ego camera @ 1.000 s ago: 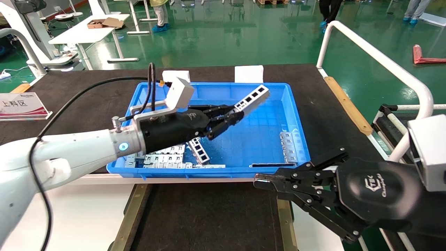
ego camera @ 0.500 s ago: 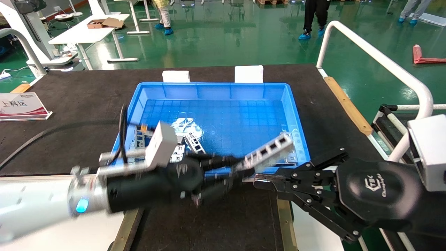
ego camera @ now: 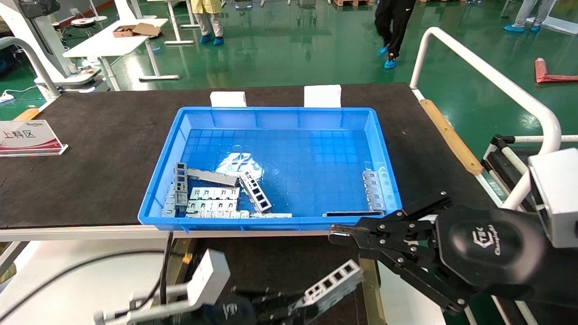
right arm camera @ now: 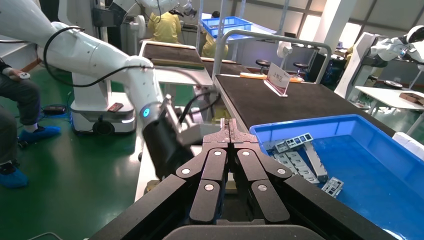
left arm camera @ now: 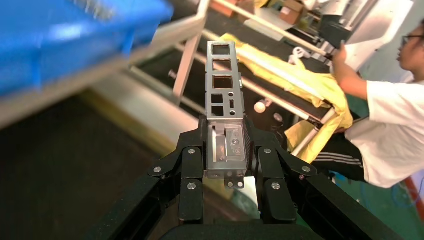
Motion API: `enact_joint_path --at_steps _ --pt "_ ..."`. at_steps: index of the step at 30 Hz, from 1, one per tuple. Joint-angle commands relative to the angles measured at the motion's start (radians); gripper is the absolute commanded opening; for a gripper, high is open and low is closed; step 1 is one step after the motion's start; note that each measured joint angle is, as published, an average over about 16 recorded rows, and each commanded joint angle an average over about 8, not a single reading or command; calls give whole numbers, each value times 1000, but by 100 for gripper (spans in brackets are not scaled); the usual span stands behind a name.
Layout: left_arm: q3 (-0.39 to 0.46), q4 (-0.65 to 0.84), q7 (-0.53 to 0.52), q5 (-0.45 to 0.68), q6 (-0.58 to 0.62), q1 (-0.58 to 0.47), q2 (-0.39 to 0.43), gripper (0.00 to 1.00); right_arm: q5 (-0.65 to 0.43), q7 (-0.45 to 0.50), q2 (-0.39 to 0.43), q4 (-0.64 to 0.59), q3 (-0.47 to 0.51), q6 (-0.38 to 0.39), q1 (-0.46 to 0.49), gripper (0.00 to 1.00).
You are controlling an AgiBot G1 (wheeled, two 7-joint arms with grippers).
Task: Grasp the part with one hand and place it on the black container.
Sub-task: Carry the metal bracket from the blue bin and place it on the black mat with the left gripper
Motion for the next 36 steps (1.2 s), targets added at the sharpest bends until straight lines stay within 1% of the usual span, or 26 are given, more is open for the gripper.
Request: enact_joint_path --at_steps 1,8,15,22,28,32,36 --pt "11 0 -10 2 -22 37 -5 0 0 0 0 0 0 0 0 0" --pt "42 2 -38 40 -205 135 33 0 0 0 0 0 0 0 0 0" --pt "69 5 -108 60 -397 173 89 0 0 0 0 0 0 0 0 0" --pt "125 14 -194 84 -590 174 147 0 0 0 0 0 0 0 0 0" --pt "196 33 -251 86 -761 155 210 0 0 0 0 0 0 0 0 0" --pt "250 54 -279 63 -856 129 254 0 0 0 0 0 0 0 0 0" --pt "304 80 -298 18 -940 96 294 0 0 0 0 0 0 0 0 0"
